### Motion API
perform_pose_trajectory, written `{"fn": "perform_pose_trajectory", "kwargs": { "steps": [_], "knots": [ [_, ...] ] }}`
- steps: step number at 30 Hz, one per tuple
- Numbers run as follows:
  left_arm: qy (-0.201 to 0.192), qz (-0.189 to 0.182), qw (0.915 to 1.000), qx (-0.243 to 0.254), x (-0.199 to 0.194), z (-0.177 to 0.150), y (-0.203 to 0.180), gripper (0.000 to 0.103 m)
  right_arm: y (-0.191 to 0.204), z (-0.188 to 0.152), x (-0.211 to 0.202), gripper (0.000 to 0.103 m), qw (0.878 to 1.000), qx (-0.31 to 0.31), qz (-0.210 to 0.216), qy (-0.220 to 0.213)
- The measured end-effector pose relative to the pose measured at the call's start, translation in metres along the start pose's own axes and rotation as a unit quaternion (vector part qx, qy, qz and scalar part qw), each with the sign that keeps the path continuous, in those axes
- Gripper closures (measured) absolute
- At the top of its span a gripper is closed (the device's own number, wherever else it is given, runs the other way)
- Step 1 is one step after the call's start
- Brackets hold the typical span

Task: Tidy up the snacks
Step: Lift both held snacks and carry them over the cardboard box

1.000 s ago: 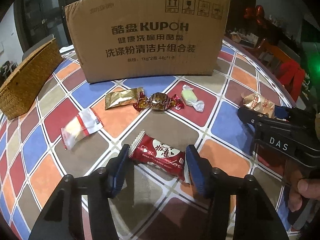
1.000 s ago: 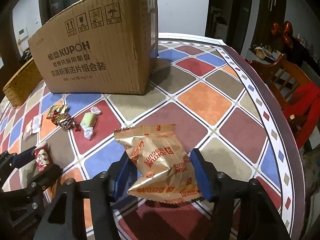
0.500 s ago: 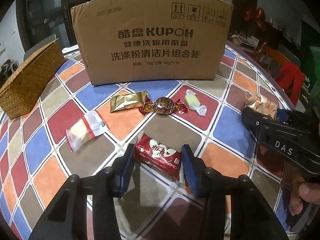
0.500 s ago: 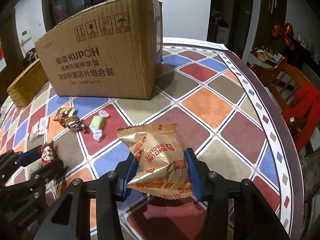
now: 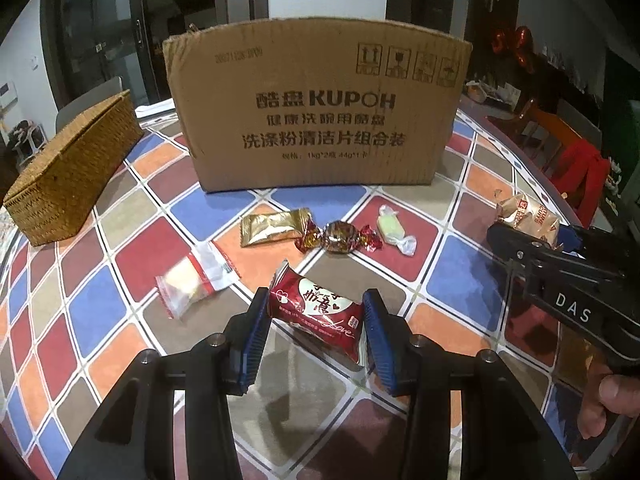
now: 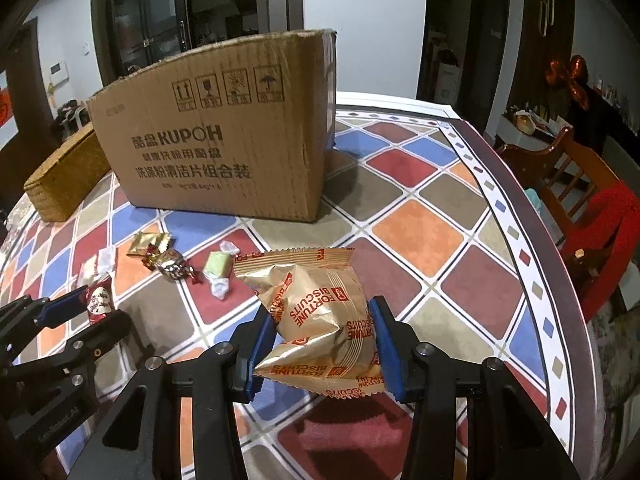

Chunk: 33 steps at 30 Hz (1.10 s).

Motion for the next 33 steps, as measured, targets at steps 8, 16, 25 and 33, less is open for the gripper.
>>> {"fn": "perform_pose_trajectory", "kwargs": {
  "steps": [8,16,25,33],
  "knots": [
    [-0.015,0.003,0.9999,-0.005,-0.016,0.005,0.006,0.057,0.007,0.005,-0.017,0.056,1.0,-0.003,0.002,-0.013],
    [-0.032,0.006,0.9994,-0.009,-0.036,0.015,0.011,0.057,0.013,0.012,-0.037,0.056,1.0,-0.006,0.005,-0.03],
    [-0.051,0.009,0.9986,-0.01,-0.057,0.026,0.013,0.057,0.016,0.023,-0.056,0.056,0.999,-0.006,0.007,-0.048],
    [-0.066,0.011,0.9977,-0.011,-0.071,0.04,0.016,0.057,0.019,0.038,-0.074,0.056,0.998,-0.008,0.009,-0.068]
  ]
}}
Point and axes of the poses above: each gripper's, at about its wrist camera, not at the fingertips, and x roughly the way its jaws point, y to its left, z to its top, the point moved 4 cm from there along x, roughly the way its jaws point, and after that the axes turned 15 degrees about y, right-handed, at the moved point
